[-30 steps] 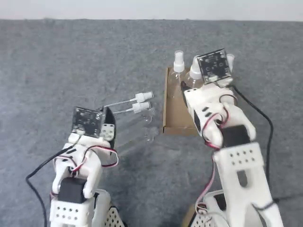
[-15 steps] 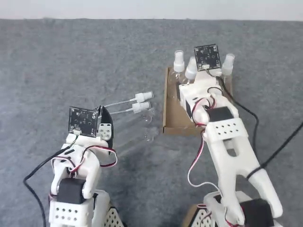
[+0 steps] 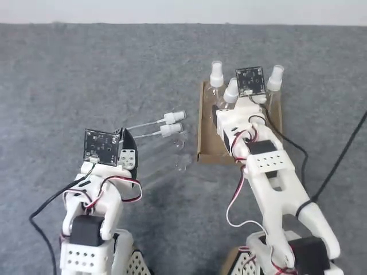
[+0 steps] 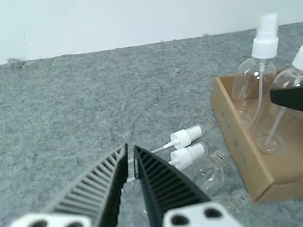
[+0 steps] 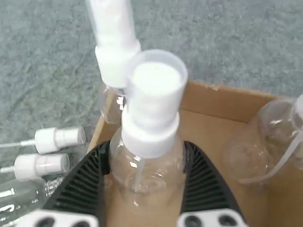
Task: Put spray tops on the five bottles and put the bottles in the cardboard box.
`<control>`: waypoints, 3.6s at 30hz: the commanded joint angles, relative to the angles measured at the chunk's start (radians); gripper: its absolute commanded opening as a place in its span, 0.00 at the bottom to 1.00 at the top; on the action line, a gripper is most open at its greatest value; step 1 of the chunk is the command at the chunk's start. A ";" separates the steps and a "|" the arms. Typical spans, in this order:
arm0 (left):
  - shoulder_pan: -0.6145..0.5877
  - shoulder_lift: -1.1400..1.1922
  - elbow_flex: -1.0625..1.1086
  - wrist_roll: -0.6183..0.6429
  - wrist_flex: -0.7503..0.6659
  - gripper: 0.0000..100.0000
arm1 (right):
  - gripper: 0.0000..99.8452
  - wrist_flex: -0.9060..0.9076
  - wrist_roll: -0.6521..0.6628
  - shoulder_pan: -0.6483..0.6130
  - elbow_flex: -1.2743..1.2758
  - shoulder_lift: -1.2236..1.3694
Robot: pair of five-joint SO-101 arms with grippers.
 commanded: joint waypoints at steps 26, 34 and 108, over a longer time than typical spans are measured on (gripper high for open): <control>-0.005 -0.015 0.007 0.006 -0.026 0.01 | 0.08 -0.064 -0.003 -0.018 0.064 -0.012; -0.005 -0.015 0.008 0.006 -0.026 0.01 | 0.21 -0.022 -0.003 -0.067 0.063 -0.019; -0.112 0.855 -0.753 -0.474 0.500 0.17 | 0.27 1.000 -0.140 -0.458 -0.107 -0.608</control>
